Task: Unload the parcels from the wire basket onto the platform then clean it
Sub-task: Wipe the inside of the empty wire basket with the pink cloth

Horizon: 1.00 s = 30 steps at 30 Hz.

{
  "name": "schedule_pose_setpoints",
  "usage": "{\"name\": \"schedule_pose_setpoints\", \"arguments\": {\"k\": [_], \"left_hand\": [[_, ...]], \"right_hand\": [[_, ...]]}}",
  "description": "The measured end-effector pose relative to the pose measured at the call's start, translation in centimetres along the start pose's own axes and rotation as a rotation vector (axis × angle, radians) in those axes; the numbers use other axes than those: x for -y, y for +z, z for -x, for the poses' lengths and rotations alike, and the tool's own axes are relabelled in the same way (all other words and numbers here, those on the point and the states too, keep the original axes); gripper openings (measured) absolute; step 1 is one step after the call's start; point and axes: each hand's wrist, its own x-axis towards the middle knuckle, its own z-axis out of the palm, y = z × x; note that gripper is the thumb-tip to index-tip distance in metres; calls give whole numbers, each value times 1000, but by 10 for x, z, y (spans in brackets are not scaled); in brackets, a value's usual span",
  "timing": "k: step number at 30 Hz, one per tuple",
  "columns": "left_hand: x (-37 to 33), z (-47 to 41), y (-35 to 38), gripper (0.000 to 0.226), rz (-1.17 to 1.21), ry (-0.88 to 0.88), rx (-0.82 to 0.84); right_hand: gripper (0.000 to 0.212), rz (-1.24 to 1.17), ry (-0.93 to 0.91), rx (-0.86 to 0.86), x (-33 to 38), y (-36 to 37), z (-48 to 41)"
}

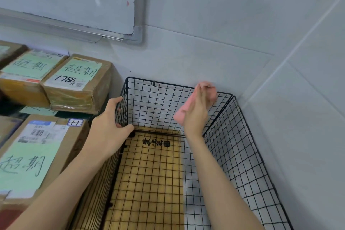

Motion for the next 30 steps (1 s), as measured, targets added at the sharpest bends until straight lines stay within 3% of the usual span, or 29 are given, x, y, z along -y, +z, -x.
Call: {"name": "schedule_pose_setpoints", "arguments": {"k": [5,7,10,12,15,18,22,30], "left_hand": [[1,2,-1,73,-24,20,8],[0,2,0,74,-32,26,5],[1,1,1,75,-39,28,1],[1,0,1,76,-42,28,4],[2,1,-1,74,-42,27,6],[1,1,-2,74,-26,27,5],[0,2,0,75,-2,36,3],[-2,1,-1,76,-27,21,7]], "right_hand": [[63,127,-183,68,-23,-32,-7],[61,187,-157,15,-37,-41,-10],[50,7,7,-28,-11,-16,-1],[47,-148,9,124,26,11,8],[59,-107,-191,299,65,35,20],[49,-105,-172,214,44,18,4],[34,-60,138,-29,-7,-37,-21],[12,-239,206,-56,49,19,-27]]}}
